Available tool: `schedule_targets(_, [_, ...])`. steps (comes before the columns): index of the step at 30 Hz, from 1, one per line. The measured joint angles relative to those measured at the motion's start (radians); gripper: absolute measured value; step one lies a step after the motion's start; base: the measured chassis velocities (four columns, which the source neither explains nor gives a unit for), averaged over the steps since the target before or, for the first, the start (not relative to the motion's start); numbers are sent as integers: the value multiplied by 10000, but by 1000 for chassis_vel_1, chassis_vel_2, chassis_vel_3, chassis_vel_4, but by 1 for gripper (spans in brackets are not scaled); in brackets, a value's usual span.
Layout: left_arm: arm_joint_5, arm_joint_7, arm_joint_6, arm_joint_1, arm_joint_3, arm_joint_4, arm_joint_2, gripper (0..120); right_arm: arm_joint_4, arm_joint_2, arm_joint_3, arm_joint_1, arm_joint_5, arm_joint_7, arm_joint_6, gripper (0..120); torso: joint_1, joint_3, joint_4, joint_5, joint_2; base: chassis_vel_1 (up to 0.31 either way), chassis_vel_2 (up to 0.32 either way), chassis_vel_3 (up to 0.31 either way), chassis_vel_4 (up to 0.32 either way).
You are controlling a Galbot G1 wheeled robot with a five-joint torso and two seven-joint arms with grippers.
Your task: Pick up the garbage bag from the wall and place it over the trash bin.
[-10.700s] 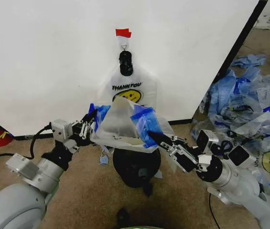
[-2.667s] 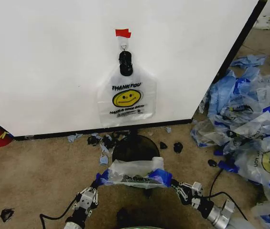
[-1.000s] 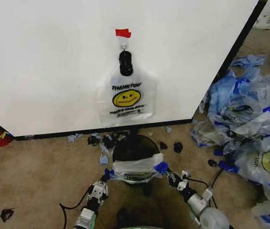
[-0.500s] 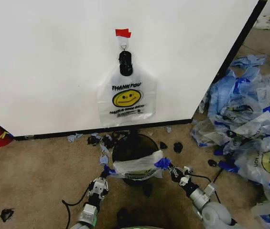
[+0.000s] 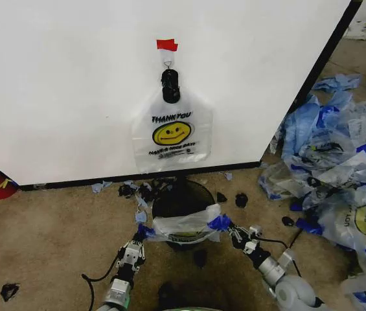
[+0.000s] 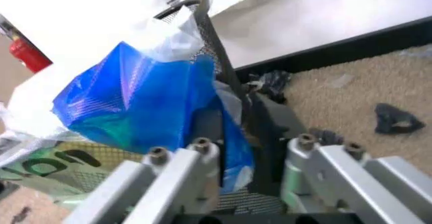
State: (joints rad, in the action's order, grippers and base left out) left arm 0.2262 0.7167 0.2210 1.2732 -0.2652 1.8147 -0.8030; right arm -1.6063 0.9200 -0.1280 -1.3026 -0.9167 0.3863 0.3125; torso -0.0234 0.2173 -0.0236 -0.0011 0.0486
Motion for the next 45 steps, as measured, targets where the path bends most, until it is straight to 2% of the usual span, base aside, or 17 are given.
schedule_targets(2, [-28, -4, -9, 1, -1, 62, -18, 32, -5, -9, -70, -25, 209, -279, -17, 28, 0, 0, 0, 2, 0, 0, 0, 0, 0])
schedule_targets(3, [-28, -4, -9, 1, -1, 62, -18, 32, -5, -9, -70, -25, 209, -279, -17, 28, 0, 0, 0, 2, 0, 0, 0, 0, 0])
schedule_targets(8, [-224, 4, -59, 410, 338, 411, 20, 53, -86, -66, -377, -276, 607, -682, 23, 50, 0, 0, 0, 3, 0, 0, 0, 0, 0])
schedule_targets(13, [-372, 8, -50, 898, 769, 742, 202, 70, -301, -236, -851, -648, 1124, -126, 142, 65, 0, 0, 1, 3, 0, 0, 0, 0, 0])
schedule_targets(18, [-515, -12, 26, 1297, 1126, 1105, 346, 90, -488, -505, -1601, -1110, 2144, 482, 417, 87, 0, -2, -1, -1, 0, 0, 0, 0, 0])
schedule_targets(19, [-515, -12, 26, 1297, 1126, 1105, 346, 90, -488, -505, -1601, -1110, 2144, 482, 417, 87, 0, -2, -1, -1, 0, 0, 0, 0, 0])
schedule_targets(22, [-581, -29, 65, 1573, 1459, 1438, 474, 99, -532, -684, -2027, -1321, 2281, 1221, 782, 98, 0, -1, -1, 2, 0, 0, 0, 0, 0])
schedule_targets(29, [-582, -45, 148, 2354, 2223, 2137, 717, 100, -745, -907, -2539, -1323, 1530, 2853, 1231, 100, 0, -1, 1, 1, 0, 0, 0, 0, 0])
schedule_targets(33, [-543, -48, 148, 2767, 2773, 2702, 843, 100, -970, -1028, -2631, -1170, 912, 3096, 1298, 100, 1, 0, 4, 2, 0, 0, 0, 0, 0])
schedule_targets(36, [108, -351, 52, 2452, 3174, 3356, 1220, 100, -1567, -1045, -2937, -1101, -90, 2661, 1245, 100, 1, 0, 7, 1, 0, 0, 0, 0, 0])
schedule_targets(39, [1190, -840, -65, 1598, 3425, 3811, 1798, 100, -2248, -1105, -3294, -1016, -516, 1639, 1133, 100, 0, 1, -15, -9, 0, 0, 0, 0, 0])
schedule_targets(41, [1540, -1011, -127, 1541, 3776, 4064, 1957, 100, -2352, -1165, -3226, -759, -590, 1315, 1067, 100, -1, 1, -16, -10, 0, 0, 0, 0, 0])
schedule_targets(42, [1869, -1166, -157, 1563, 4190, 4318, 2112, 100, -2439, -1204, -3116, -398, -608, 1008, 976, 100, 0, 1, -8, 8, 0, 0, 0, 0, 0])
schedule_targets(43, [2254, -1337, -168, 1488, 4431, 4466, 2294, 100, -2563, -1224, -3112, -158, -598, 791, 906, 100, 0, 0, 19, 21, 0, 0, 0, 0, 0])
schedule_targets(44, [2618, -1551, -196, 1293, 4478, 4507, 2483, 100, -2711, -1228, -3232, -94, -528, 637, 890, 100, 0, 1, 22, 20, -1, 0, 0, 0, 0])
schedule_targets(45, [3068, -1826, -241, 944, 4395, 4520, 2708, 100, -2924, -1214, -3510, -182, -319, 428, 910, 100, -1, 2, 13, -13, -1, 0, 0, 0, 0])
